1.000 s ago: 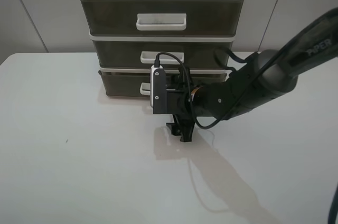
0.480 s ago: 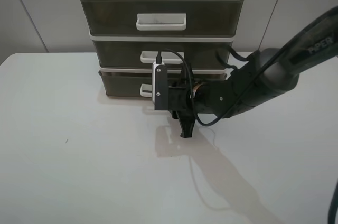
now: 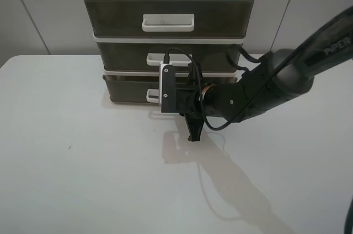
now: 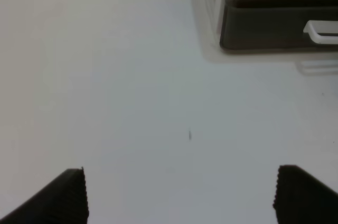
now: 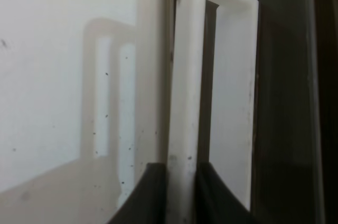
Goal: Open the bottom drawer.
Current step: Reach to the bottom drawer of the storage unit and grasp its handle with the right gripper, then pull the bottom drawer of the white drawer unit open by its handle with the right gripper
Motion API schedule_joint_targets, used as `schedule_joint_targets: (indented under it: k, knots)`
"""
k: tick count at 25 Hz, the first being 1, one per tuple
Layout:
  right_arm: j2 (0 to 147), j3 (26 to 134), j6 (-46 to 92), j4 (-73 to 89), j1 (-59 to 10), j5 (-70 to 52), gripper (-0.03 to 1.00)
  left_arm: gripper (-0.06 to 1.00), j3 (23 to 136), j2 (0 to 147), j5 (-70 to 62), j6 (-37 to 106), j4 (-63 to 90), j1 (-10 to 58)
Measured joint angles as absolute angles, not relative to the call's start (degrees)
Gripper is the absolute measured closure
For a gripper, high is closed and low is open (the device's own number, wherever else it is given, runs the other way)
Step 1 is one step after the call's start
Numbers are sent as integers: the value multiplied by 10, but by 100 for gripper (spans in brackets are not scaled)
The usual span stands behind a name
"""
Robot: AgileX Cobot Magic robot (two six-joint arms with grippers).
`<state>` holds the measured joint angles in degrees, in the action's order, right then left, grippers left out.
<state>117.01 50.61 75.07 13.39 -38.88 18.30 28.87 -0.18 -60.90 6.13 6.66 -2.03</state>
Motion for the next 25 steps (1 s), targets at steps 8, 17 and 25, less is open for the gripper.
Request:
schedule_joint_targets:
  k: [8, 17, 25]
  knots:
    - [1152, 506, 751, 136, -389, 142, 93, 23, 289, -2, -609, 61, 67, -20]
    - [1132, 506, 734, 140, -396, 86, 93, 23, 289, -2, -609, 61, 67, -20]
    - [1123, 498, 721, 140, -406, 74, 93, 23, 289, -2, -609, 61, 67, -20]
